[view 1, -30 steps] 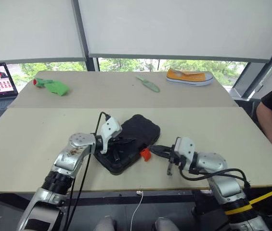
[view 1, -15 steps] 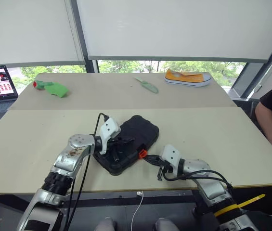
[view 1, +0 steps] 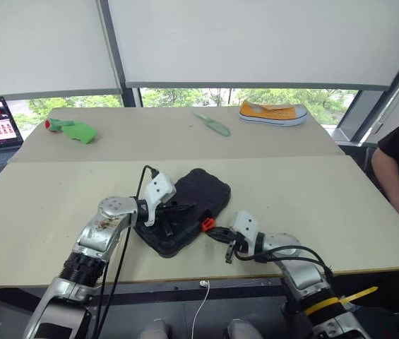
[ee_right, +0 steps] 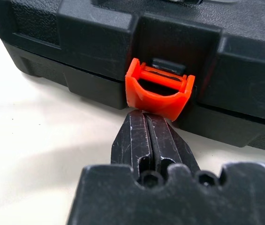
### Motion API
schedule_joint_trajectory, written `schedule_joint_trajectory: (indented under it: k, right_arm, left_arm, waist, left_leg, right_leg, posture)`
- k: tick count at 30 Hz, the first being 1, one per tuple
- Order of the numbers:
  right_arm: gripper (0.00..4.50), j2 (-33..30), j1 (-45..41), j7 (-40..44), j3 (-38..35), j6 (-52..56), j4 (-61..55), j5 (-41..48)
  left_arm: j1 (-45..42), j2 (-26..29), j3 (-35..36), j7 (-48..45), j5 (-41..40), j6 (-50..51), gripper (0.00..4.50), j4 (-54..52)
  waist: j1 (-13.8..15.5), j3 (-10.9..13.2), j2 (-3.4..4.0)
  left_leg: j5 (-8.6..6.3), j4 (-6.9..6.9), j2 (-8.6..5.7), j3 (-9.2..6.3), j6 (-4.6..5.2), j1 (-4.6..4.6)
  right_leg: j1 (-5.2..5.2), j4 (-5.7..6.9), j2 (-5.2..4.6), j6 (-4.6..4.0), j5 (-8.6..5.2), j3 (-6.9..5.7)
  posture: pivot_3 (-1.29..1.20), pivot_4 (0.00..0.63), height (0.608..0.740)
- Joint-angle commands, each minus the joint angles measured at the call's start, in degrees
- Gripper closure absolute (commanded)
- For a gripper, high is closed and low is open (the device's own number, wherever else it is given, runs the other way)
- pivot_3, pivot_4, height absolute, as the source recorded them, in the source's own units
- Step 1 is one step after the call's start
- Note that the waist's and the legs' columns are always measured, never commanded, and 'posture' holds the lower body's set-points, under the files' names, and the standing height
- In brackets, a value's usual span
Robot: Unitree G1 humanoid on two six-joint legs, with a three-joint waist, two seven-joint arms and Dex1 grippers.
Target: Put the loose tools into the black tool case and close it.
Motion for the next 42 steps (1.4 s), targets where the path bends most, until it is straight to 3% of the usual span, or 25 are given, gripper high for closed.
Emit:
schedule_joint_trajectory:
  k: [1,18,26,29,33,39,42]
  right_arm:
    - [4.49,1.7,-3.7,-0.5,-3.7,-4.8,-6.3,4.4]
    - [4.49,2.6,-6.1,3.5,-5.1,-1.8,-4.5,7.4]
    - [4.49,-1.3,-2.4,6.1,-5.9,-0.6,-7.8,8.7]
    - [4.50,-4.9,0.7,7.2,-9.0,2.6,-12.2,12.4]
    - [3.33,-12.3,4.8,10.7,-13.7,1.9,-15.4,15.0]
    - [1.12,-19.7,6.5,14.8,-19.6,-5.3,-10.2,14.8]
    - [0.22,-20.9,5.7,16.1,-21.1,-6.4,-7.0,15.7]
  left_arm:
    - [4.4,0.5,-5.2,-1.0,3.4,4.1,4.49,3.8]
    - [5.7,0.3,-6.0,-1.8,3.6,4.1,4.49,4.2]
    - [5.9,-1.1,-0.1,-1.0,-0.4,3.6,4.49,4.1]
    - [8.1,-1.0,6.1,-2.3,-5.3,-0.3,3.78,1.0]
    - [14.8,5.2,13.1,-7.5,-7.1,-9.8,2.32,-3.2]
    - [25.9,15.8,24.6,-5.9,-7.0,-10.9,0.01,-6.0]
    - [32.7,18.5,29.9,-4.9,-6.1,-14.0,0.00,-4.4]
  waist:
    - [-0.1,0.0,0.00]
    - [-1.1,0.0,-0.02]
    - [-0.3,0.0,0.04]
    - [-0.1,0.0,0.02]
    - [-0.8,0.0,-0.04]
    - [-1.0,0.4,-0.28]
    - [-1.0,0.5,-0.23]
  left_leg:
    - [0.00,-0.01,0.00,0.00,0.00,-0.04]
    - [0.00,-0.14,0.01,-0.04,0.00,-0.09]
    - [-0.03,-0.34,-0.10,-0.04,-0.02,0.18]
    - [-0.05,-0.66,-0.12,0.01,-0.01,0.06]
    - [0.17,-0.95,-0.10,0.03,0.36,-0.21]
    - [-0.01,-1.24,-0.03,0.02,0.42,-0.31]
    - [-0.03,-1.23,0.00,0.15,0.38,-0.40]
  right_leg:
    - [-0.03,0.00,0.01,-0.01,0.00,0.00]
    - [-0.17,-0.02,0.05,-0.08,-0.05,0.03]
    - [-0.06,-0.36,-0.11,-0.02,-0.15,0.00]
    - [0.05,-0.70,-0.13,0.01,-0.12,0.06]
    - [-0.23,-0.82,-0.06,-0.02,0.27,0.16]
    - [-0.62,-0.83,0.09,-0.24,0.04,0.22]
    - [-0.74,-0.85,0.02,-0.25,0.03,0.23]
  posture:
    - [0.00,0.150,0.740]
    - [0.00,0.150,0.740]
    - [0.00,0.150,0.740]
    - [0.00,0.150,0.740]
    - [0.00,0.150,0.740]
    - [0.00,0.150,0.740]
    - [0.00,0.150,0.740]
